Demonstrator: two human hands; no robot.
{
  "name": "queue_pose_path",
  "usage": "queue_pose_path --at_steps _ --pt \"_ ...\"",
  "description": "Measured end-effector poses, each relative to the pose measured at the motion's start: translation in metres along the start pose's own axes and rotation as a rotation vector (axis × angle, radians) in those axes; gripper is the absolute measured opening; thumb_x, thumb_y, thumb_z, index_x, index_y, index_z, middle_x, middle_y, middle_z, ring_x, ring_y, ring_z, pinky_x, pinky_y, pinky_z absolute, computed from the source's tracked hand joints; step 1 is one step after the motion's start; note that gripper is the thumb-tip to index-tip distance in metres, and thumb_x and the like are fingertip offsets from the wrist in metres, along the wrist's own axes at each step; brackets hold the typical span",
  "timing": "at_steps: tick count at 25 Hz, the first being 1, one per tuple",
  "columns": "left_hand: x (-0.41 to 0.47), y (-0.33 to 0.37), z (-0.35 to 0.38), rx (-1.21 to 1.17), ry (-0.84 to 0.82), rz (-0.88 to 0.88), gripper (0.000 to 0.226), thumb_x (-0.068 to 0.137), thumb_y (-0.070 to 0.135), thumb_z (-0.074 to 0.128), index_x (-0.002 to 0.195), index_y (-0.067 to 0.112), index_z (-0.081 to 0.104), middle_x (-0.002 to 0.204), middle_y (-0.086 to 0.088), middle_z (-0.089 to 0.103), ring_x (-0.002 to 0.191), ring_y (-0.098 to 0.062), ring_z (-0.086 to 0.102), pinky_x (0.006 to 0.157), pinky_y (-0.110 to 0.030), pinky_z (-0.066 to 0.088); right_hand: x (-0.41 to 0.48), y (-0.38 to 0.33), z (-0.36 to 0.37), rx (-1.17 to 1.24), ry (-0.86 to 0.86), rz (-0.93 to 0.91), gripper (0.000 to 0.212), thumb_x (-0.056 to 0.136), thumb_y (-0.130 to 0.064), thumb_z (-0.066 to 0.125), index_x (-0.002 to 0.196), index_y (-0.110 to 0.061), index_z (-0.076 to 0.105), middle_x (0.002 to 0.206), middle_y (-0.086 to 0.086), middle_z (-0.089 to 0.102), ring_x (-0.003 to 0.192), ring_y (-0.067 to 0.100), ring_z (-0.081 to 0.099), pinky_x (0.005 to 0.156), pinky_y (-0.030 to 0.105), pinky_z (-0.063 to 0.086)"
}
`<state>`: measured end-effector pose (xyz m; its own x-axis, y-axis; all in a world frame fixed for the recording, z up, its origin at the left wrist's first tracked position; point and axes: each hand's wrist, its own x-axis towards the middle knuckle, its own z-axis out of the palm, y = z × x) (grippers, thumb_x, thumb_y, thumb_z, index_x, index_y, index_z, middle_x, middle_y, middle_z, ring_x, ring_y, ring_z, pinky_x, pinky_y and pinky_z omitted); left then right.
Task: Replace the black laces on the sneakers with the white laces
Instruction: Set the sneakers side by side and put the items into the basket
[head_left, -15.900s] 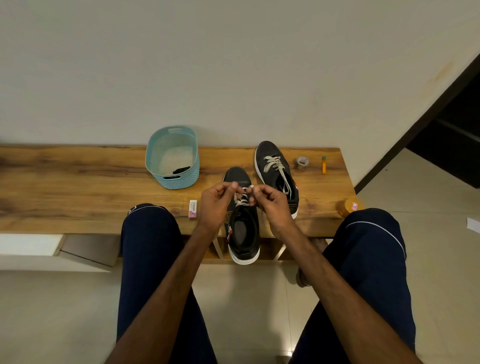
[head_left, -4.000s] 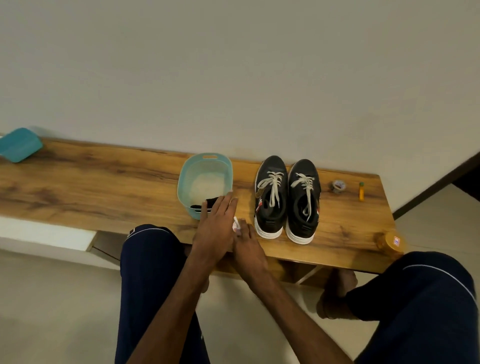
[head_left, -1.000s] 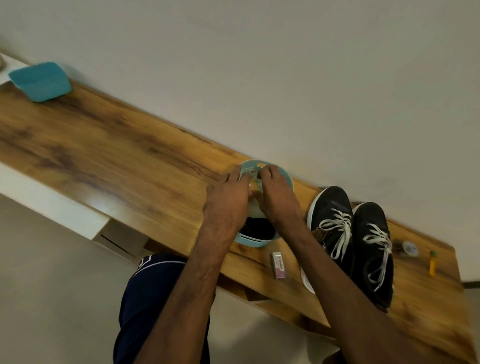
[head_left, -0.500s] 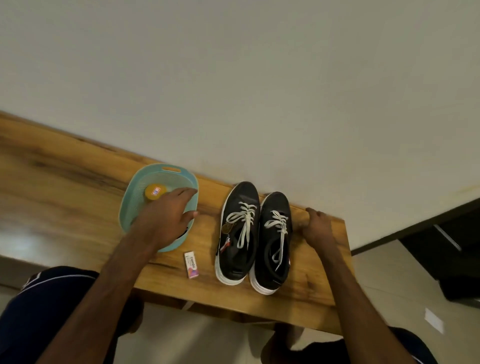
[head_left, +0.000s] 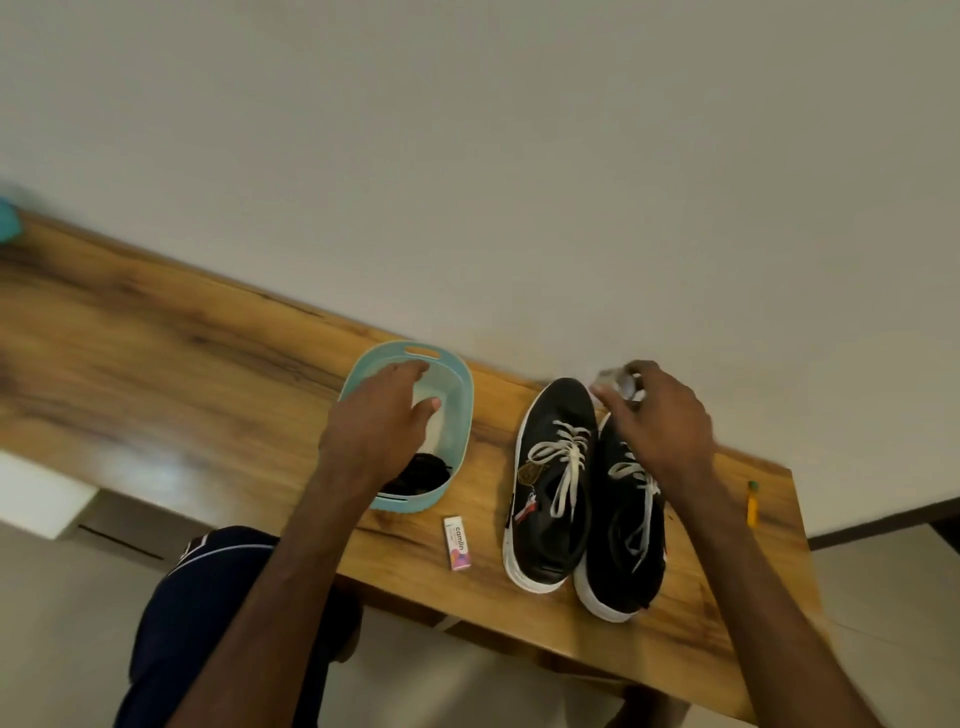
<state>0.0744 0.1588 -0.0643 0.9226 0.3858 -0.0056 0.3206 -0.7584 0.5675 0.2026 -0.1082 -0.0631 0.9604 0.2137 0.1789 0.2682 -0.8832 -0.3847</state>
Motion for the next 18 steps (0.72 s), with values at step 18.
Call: queue_pose_path --at_steps 18 --pt "-0.004 -0.053 -0.029 0.323 -0.065 -0.295 0.044 0.095 0.012 0.053 0.137 0.015 0.044 0.132 -0.009 0.05 0.116 -0.025 0.051 0.075 -0.036 0.044 0.03 -0.167 0.141 -0.583 -0.392 -0.631 0.038 0.093 -0.008 0.054 0.13 -0.01 0.047 0.13 0.012 0.06 0.125 0.032 0.048 0.095 0.043 0.042"
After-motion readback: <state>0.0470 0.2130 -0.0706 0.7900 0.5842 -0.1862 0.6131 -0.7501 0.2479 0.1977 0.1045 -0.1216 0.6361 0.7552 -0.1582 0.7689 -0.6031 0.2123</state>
